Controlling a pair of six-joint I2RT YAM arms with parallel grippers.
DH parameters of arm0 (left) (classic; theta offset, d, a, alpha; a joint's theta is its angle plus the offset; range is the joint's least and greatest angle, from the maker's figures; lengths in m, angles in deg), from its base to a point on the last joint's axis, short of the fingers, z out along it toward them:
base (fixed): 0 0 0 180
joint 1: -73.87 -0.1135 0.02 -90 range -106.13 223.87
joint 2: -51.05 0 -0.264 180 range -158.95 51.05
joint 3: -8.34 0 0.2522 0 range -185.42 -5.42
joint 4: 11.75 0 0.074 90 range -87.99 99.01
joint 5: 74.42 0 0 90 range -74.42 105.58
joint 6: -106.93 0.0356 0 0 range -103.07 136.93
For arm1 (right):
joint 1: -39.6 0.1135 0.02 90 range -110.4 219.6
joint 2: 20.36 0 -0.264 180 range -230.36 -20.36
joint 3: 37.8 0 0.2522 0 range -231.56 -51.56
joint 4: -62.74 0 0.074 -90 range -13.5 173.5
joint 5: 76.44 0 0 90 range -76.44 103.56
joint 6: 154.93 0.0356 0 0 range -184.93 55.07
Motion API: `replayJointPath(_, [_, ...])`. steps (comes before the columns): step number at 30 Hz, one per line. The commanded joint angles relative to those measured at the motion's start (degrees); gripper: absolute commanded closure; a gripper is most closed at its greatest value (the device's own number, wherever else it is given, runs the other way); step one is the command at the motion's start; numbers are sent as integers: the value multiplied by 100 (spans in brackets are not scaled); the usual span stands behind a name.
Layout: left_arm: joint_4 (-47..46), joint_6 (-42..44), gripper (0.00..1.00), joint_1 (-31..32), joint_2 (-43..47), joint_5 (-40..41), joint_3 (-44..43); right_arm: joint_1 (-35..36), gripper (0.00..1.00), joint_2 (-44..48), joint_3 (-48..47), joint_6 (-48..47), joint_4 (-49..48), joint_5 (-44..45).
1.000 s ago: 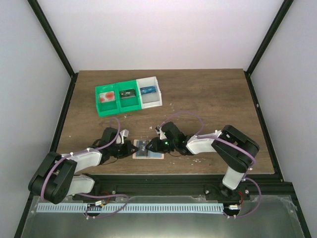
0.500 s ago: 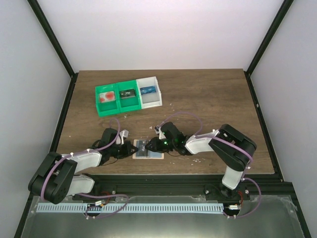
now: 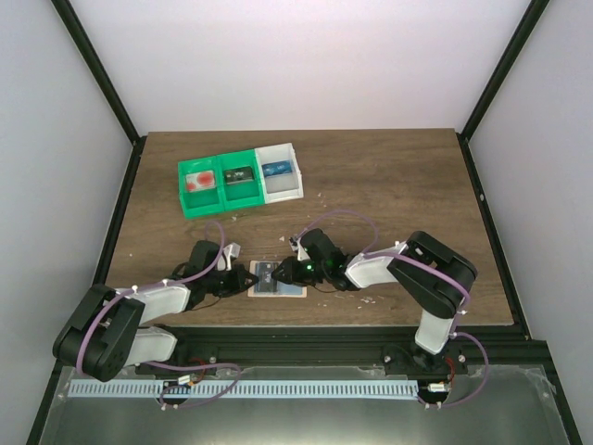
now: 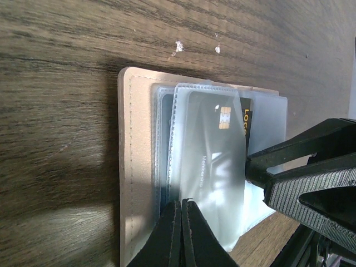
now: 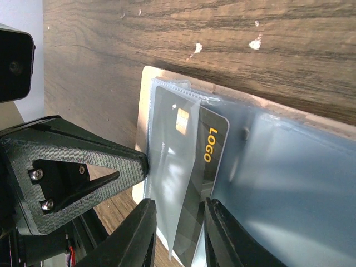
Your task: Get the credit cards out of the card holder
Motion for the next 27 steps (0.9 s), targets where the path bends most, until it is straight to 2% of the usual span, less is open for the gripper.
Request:
replayJointPath(1, [-6, 13, 100, 11, -50, 110, 96, 57, 74, 22, -49, 59, -119, 195])
replayJointPath(15, [2, 13, 100, 18, -27, 134, 109, 52, 72, -77, -19, 58, -144, 236])
replayJointPath(21, [-8, 2, 100, 17, -31, 107, 118, 52, 80, -141, 36, 100, -419, 63])
replayJointPath(27, [-53, -27, 100, 20, -17, 60, 124, 54, 84, -114, 71, 77, -506, 83])
